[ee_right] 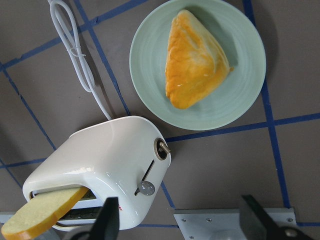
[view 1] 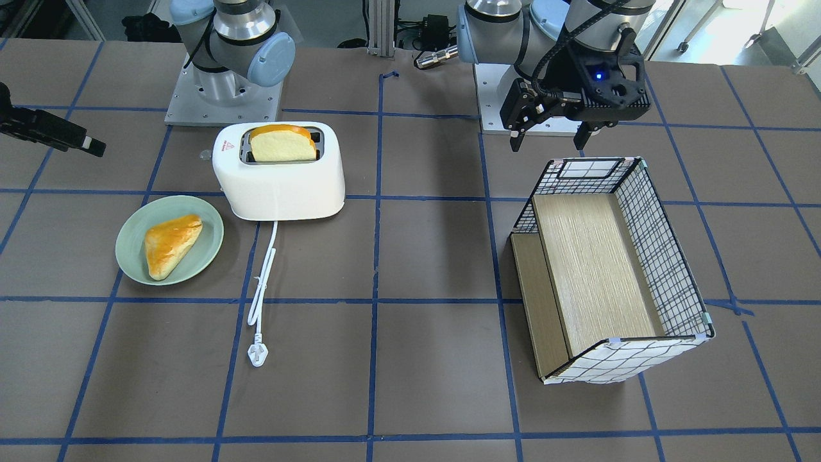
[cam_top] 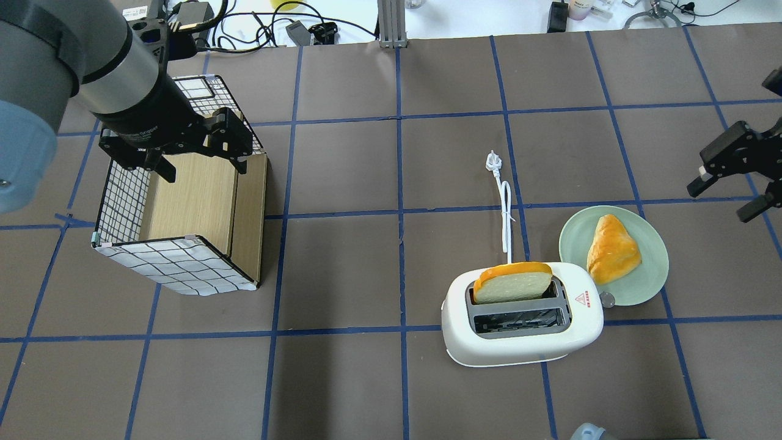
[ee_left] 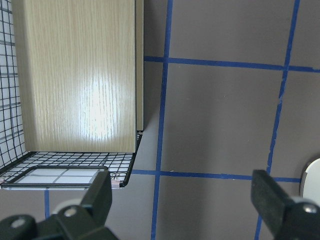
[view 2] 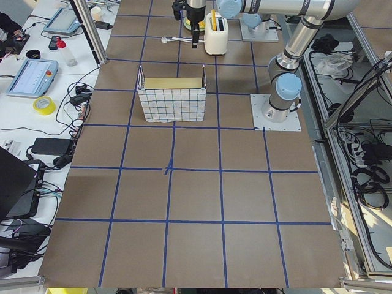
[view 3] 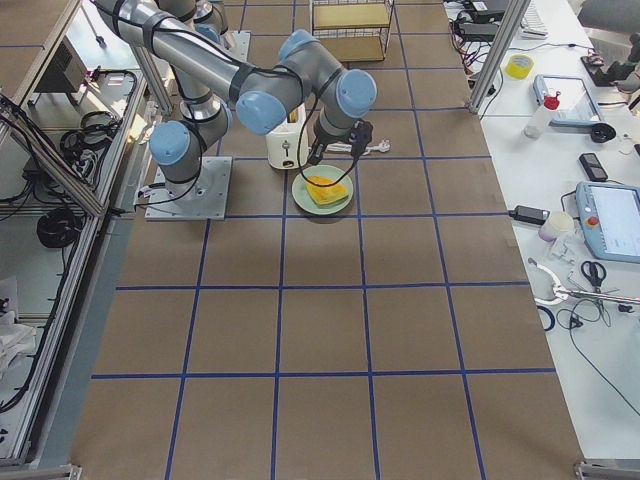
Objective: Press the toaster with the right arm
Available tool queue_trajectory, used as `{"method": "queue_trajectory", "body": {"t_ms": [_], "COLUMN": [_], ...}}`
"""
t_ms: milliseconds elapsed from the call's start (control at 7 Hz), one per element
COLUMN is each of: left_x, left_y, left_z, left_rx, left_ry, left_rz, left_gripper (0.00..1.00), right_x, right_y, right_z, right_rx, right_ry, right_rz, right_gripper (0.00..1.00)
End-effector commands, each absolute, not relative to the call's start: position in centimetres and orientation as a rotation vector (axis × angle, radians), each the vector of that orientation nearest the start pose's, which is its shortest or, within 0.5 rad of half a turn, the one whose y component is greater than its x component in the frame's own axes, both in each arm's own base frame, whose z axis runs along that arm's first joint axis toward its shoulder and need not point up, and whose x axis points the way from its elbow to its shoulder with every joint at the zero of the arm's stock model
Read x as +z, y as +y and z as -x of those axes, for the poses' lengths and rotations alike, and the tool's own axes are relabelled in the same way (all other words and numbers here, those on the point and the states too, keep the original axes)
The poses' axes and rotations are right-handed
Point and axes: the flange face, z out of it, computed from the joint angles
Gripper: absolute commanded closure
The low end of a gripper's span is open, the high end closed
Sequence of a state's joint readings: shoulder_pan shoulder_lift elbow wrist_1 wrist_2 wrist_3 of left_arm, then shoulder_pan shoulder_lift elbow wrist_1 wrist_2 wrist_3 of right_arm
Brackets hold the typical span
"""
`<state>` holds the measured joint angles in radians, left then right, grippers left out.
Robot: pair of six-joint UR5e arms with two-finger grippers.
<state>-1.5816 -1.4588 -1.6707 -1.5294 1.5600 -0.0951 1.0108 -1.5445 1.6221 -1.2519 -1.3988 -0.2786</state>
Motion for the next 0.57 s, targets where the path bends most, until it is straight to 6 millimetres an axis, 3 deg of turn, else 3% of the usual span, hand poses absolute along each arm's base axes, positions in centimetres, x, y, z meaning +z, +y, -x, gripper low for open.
{"method": "queue_trajectory", "body": {"t_ms": [0,143,429], "left_x": [49.5,49.5,49.5], "left_y": [-44.8,-44.8,-44.8], "left_z": [13.9,13.9,13.9], "left_rx": [-0.081,-0.081,-0.081], "left_ry": [3.151,3.153,3.153], "left_rz": [0.133,0.133,0.133], "left_gripper": [0.0,0.0,0.0], "right_x": [47.5,48.2,48.1], "right_y": [-49.1,-50.2,-50.3], "right_z": [5.4,1.4,-6.4], "right_rx": [0.289,0.198,0.162], "right_ry": [2.912,2.981,3.085], "right_rz": [-0.438,-0.446,-0.39], "right_gripper": [0.0,0.0,0.0]}}
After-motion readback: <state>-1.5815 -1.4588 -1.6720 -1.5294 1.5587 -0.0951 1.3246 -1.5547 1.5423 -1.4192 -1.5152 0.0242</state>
